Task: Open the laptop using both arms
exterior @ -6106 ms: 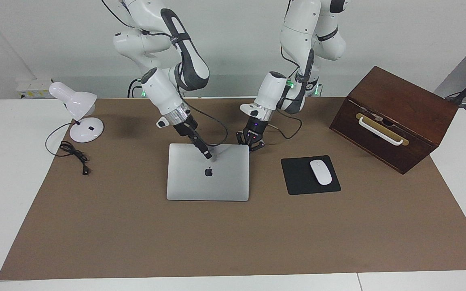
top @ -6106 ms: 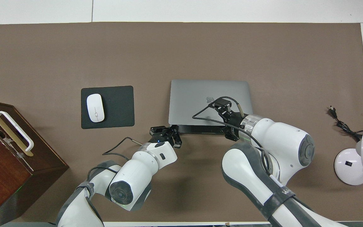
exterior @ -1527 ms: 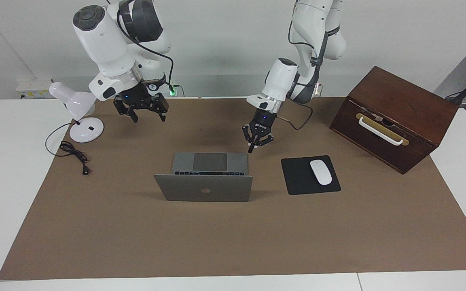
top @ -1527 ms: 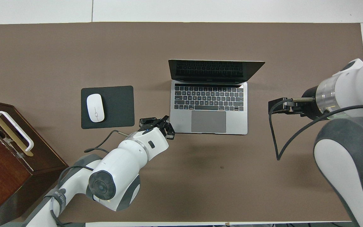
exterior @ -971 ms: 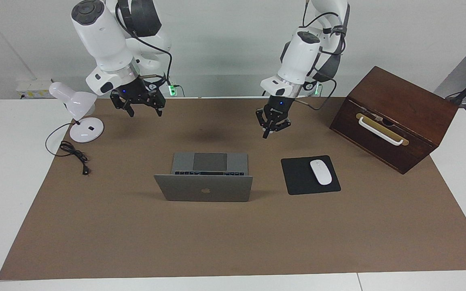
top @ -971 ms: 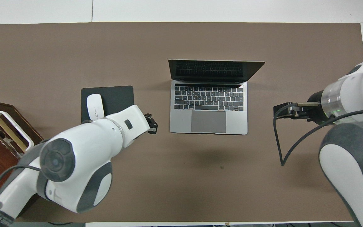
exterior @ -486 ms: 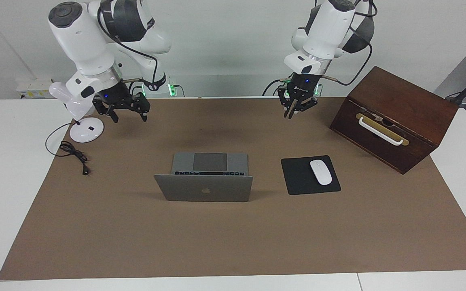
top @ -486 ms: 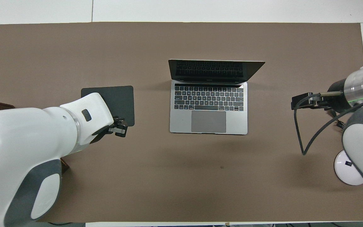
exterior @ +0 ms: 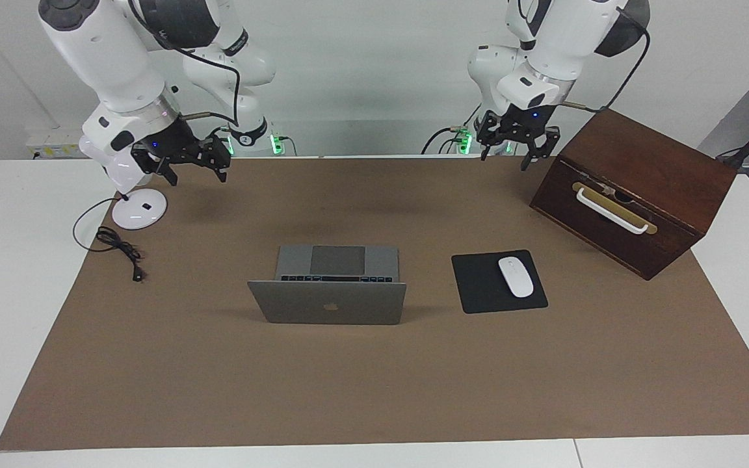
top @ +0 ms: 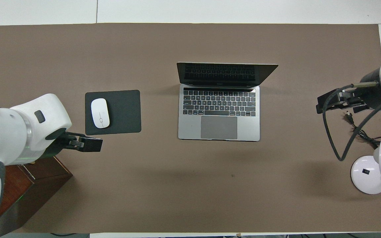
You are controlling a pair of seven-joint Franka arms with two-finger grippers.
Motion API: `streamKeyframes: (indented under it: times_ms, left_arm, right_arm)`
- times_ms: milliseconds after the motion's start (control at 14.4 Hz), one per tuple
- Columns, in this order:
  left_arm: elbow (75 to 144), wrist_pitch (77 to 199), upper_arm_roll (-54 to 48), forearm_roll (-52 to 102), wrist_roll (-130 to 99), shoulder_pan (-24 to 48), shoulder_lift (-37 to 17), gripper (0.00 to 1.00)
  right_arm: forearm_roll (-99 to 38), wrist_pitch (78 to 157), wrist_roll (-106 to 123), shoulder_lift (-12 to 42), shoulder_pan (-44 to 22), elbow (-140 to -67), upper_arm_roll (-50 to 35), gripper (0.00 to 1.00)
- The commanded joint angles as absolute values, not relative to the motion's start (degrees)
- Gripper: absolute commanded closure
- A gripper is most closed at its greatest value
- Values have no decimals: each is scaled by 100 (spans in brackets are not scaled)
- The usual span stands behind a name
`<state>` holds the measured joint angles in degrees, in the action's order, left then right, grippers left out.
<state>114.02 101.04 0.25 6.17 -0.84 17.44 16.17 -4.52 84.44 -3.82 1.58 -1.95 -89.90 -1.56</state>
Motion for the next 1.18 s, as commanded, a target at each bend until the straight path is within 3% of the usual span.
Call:
streamKeyframes:
  times_ms: [0, 486, 1110]
  left_arm:
    - [11347, 9861, -26, 536, 26, 1205, 1801, 0]
    - [11242, 9906, -35, 492, 0, -52, 1741, 0]
    - [9431, 8518, -61, 211, 9, -26, 405, 0]
  right_arm:
    - [-360, 8314, -334, 211, -237, -8833, -97, 0]
    - [-387, 8553, -369, 106, -229, -9044, 44, 0]
    - [-378, 8684, -35, 106, -167, -9035, 519, 0]
